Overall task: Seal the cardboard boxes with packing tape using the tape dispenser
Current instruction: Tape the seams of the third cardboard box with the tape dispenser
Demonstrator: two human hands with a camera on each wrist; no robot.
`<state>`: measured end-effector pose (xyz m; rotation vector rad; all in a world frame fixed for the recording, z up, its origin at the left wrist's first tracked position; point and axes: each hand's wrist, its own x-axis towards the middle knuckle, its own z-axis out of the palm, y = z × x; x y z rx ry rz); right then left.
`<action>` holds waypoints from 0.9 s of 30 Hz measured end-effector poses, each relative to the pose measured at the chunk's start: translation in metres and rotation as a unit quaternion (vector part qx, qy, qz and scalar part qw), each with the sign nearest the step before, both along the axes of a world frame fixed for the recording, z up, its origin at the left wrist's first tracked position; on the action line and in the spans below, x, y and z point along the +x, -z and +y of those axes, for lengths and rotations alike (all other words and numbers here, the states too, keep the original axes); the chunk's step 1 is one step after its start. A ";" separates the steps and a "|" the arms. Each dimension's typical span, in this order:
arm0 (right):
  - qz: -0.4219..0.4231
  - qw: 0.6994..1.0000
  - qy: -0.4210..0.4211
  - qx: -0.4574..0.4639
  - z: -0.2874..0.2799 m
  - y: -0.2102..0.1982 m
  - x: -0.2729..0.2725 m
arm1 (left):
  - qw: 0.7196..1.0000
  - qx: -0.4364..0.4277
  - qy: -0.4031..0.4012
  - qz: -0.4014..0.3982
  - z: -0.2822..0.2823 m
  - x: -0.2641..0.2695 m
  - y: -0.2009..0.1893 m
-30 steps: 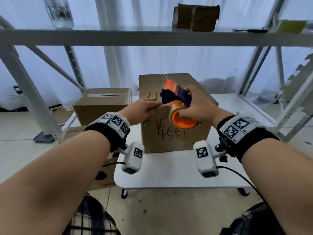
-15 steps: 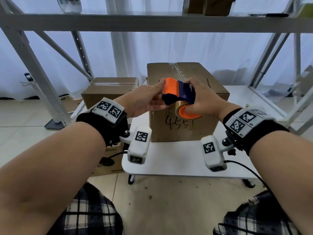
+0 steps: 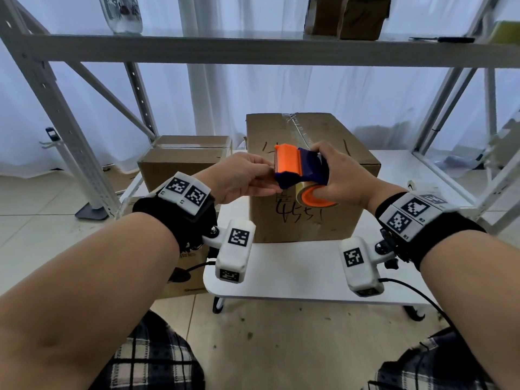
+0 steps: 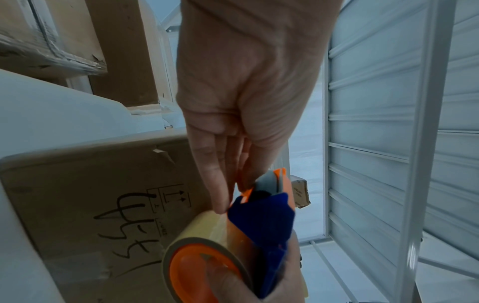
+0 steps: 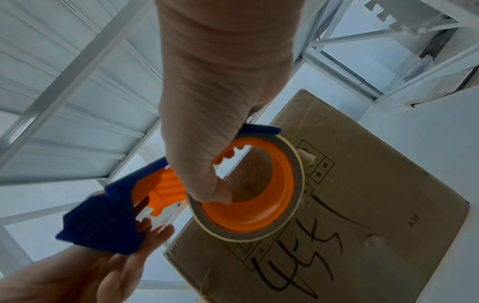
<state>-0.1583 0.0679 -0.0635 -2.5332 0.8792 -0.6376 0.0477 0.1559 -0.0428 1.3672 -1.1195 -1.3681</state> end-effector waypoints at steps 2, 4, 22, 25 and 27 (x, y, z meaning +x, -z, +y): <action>0.007 1.000 -0.001 -0.003 0.000 0.000 0.000 | 1.000 0.008 -0.009 -0.018 0.000 -0.001 0.000; 0.011 1.000 -0.001 -0.014 0.000 0.000 -0.001 | 0.999 0.015 -0.026 -0.036 -0.002 0.000 0.002; 0.126 0.985 0.064 -0.101 -0.004 -0.012 0.000 | 0.956 -0.070 -0.144 -0.247 -0.002 0.029 0.009; 0.108 0.986 0.067 -0.104 -0.001 -0.012 0.000 | 0.961 -0.090 -0.150 -0.215 -0.001 0.027 0.013; 0.116 0.985 0.066 -0.107 0.001 -0.012 0.002 | 0.964 -0.101 -0.156 -0.191 0.000 0.024 0.014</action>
